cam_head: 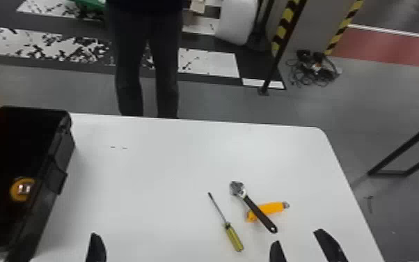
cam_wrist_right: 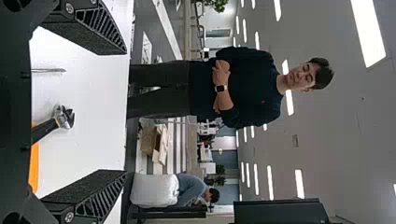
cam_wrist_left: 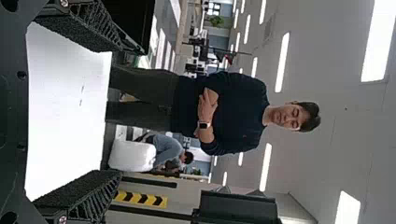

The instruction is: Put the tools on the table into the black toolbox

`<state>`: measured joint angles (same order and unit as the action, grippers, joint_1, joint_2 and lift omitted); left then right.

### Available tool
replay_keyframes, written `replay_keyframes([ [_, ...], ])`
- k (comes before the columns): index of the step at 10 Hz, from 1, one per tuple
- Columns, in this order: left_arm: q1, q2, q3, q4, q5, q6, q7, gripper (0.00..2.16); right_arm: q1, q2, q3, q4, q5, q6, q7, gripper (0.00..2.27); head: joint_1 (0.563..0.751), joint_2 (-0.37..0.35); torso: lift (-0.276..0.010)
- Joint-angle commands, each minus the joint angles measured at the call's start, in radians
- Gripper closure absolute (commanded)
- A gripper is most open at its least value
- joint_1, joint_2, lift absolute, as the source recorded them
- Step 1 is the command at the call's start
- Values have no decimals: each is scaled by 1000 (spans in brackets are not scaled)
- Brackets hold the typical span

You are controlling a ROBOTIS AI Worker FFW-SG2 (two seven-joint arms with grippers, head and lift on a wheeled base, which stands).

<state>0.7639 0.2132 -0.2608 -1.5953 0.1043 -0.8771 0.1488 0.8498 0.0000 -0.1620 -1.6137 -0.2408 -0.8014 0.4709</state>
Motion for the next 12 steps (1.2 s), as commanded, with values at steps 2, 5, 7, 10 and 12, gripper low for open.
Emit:
replay_keyframes([
  [2,0,0,0,-2,0,2,0,53,0,1,-1,0,0,3,0,97,695,-190,-39],
  [5,2,2,0,-2,3,2,0,53,-3,1,1,-3,11,37,0,97,695,-189,-39],
  [7,2,5,0,-2,3,2,0,53,-5,1,2,-18,38,101,0,97,695,-180,-39],
  [10,5,8,0,-6,5,2,0,53,-20,1,-1,-91,77,325,-1,93,695,-146,-39],
  [12,8,9,0,-9,5,2,0,53,-31,1,4,-147,103,475,-14,97,695,-133,-39],
])
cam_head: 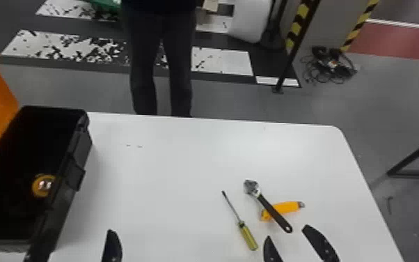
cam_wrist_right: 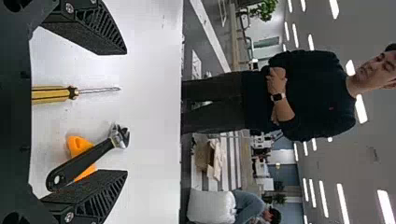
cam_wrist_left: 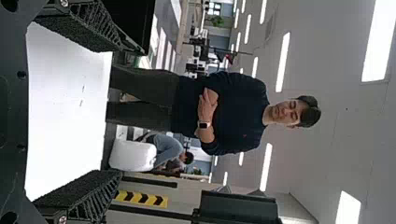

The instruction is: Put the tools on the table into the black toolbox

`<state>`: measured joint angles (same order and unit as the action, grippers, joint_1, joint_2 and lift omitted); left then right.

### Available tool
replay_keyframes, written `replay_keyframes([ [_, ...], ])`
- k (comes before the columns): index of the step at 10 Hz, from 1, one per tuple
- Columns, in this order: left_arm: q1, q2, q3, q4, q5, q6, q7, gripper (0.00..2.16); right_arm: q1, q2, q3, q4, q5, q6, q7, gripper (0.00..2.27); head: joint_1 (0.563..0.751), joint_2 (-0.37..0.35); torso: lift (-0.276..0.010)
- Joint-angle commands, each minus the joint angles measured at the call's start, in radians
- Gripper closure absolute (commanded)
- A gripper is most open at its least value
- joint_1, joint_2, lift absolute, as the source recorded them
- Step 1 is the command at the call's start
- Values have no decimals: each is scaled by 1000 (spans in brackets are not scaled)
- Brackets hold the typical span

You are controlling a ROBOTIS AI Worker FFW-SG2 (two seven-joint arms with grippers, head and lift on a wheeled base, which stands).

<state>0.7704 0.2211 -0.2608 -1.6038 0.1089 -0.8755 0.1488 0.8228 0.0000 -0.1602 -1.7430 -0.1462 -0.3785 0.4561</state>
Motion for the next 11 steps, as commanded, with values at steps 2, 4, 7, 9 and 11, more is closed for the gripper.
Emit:
replay_keyframes([
  [2,3,1,0,-1,0,-6,0,53,-17,1,33,-78,68,224,-48,97,695,-114,-39],
  [4,3,1,0,-1,2,-6,0,53,-33,1,59,-138,103,424,-76,107,695,-80,-39],
  [7,1,1,0,1,3,-9,0,53,-57,1,91,-199,128,583,-105,100,695,-44,-39],
  [9,1,1,2,5,5,-12,0,53,-91,1,107,-230,149,734,-131,97,695,-21,-39],
  [11,-3,6,2,7,8,-12,-2,53,-136,1,126,-233,178,844,-155,100,695,-16,-39],
])
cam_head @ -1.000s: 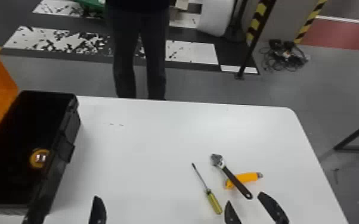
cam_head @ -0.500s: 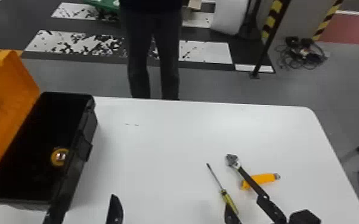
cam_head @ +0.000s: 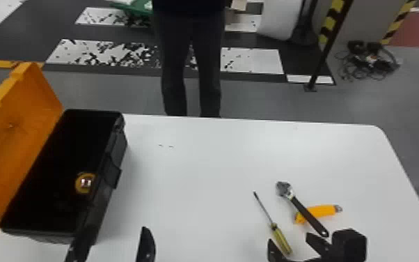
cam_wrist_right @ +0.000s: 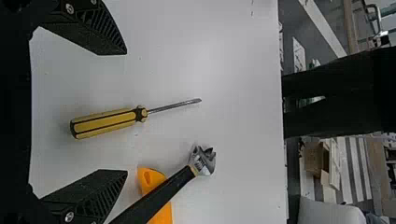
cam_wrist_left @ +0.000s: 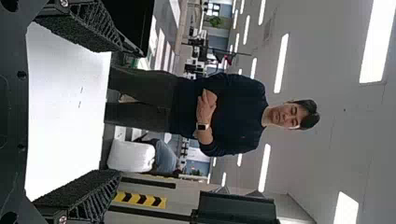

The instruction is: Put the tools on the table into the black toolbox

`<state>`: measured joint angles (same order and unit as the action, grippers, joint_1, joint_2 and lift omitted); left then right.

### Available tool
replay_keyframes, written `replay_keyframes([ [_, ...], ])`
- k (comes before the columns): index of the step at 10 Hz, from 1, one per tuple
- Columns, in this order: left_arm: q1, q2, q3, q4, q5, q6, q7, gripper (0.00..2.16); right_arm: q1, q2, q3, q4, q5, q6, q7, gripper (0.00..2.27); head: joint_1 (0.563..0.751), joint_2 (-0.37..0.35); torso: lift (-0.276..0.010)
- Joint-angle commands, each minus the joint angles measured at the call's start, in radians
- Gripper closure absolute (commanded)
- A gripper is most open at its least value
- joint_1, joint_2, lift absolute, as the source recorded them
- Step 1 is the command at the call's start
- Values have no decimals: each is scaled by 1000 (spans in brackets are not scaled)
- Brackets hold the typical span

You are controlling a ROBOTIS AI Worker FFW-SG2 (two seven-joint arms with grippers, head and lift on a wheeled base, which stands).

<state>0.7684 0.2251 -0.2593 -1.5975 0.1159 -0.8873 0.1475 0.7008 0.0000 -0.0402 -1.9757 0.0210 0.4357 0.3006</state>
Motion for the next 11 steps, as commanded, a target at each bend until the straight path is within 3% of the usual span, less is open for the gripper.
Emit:
replay_keyframes([
  [1,-1,3,0,-1,1,0,0,53,-29,1,20,-8,24,73,-6,107,695,-13,-39],
  [7,-15,23,-8,-2,10,-6,-5,53,-156,1,68,-34,91,380,-75,181,695,10,-39],
  [11,-17,28,-9,-6,11,-6,-8,53,-182,1,77,-26,105,453,-75,252,695,-8,-39],
])
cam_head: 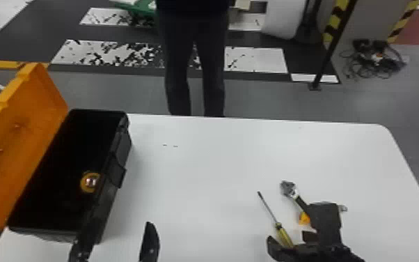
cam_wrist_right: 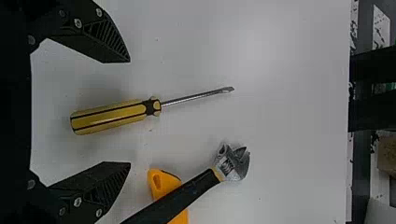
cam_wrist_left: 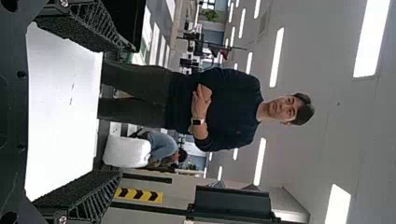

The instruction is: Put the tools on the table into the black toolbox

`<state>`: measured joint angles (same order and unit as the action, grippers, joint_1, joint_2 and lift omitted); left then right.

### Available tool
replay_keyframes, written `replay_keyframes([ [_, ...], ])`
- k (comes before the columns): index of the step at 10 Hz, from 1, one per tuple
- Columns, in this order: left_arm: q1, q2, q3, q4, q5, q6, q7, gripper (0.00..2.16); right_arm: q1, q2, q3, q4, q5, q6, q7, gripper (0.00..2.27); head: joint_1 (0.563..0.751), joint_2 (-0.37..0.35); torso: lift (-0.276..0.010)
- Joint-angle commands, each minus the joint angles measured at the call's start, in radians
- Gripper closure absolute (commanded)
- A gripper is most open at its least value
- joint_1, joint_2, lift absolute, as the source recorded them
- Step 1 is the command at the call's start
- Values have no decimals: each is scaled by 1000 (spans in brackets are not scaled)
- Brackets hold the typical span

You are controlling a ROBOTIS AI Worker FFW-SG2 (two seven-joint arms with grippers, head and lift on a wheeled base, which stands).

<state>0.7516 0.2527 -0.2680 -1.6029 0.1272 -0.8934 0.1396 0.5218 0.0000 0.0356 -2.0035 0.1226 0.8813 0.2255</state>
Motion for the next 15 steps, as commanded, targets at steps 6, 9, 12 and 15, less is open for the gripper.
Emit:
replay_keyframes([
  [6,0,2,-2,0,2,0,0,56,-16,1,1,3,11,45,-17,1497,695,-15,-39],
  [9,0,2,-3,0,2,0,0,56,-16,1,3,-3,42,57,-18,2243,695,-28,-39],
  [12,0,2,-3,-5,2,3,2,56,-3,1,17,-18,45,11,-18,2243,695,-35,-39],
  [15,2,8,-3,-17,5,3,3,56,29,1,37,-81,45,-48,-3,2243,695,-5,-39],
])
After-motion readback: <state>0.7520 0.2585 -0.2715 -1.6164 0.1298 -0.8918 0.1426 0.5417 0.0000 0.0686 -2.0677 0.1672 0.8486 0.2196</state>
